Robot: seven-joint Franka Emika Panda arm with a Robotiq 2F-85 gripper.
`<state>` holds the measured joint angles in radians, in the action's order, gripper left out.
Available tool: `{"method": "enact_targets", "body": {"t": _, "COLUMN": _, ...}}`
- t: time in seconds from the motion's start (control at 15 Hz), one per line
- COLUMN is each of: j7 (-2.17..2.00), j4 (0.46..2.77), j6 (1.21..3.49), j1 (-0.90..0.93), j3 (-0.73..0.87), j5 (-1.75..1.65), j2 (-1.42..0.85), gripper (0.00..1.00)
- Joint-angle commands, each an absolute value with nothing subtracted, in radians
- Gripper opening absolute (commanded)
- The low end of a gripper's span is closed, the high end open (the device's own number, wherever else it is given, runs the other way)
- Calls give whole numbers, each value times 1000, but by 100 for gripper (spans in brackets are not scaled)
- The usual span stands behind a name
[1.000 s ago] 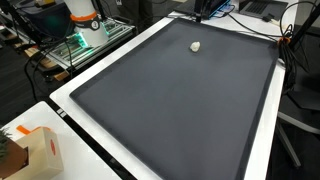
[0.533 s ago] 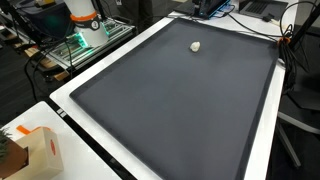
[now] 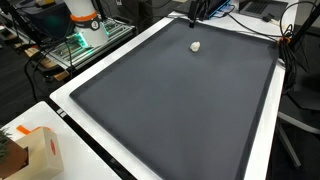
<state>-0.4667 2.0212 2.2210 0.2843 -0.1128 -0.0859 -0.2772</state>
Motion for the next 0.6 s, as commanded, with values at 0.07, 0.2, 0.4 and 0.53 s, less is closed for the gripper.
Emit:
{"method": "enact_targets", "body": {"t": 0.07, "j7": -468, "j4": 2026, "j6": 2336, "j1": 278, "j3": -113, "j5": -63, "j2": -377, "gripper": 100}}
{"method": "enact_targets", "body": {"t": 0.2, "j7": -483, "j4": 2019, "j6": 2368, "j1": 288, "j3": -99, "j5": -78, "j2": -414, "gripper": 100}}
{"method": "enact_targets", "body": {"t": 0.4, "j7": -509, "j4": 2008, "j6": 2391, "j1": 300, "j3": -77, "j5": -87, "j2": -457, "gripper": 100}}
{"method": "enact_targets", "body": {"t": 0.53, "j7": -533, "j4": 1998, "j6": 2390, "j1": 305, "j3": -65, "j5": -84, "j2": -477, "gripper": 100}}
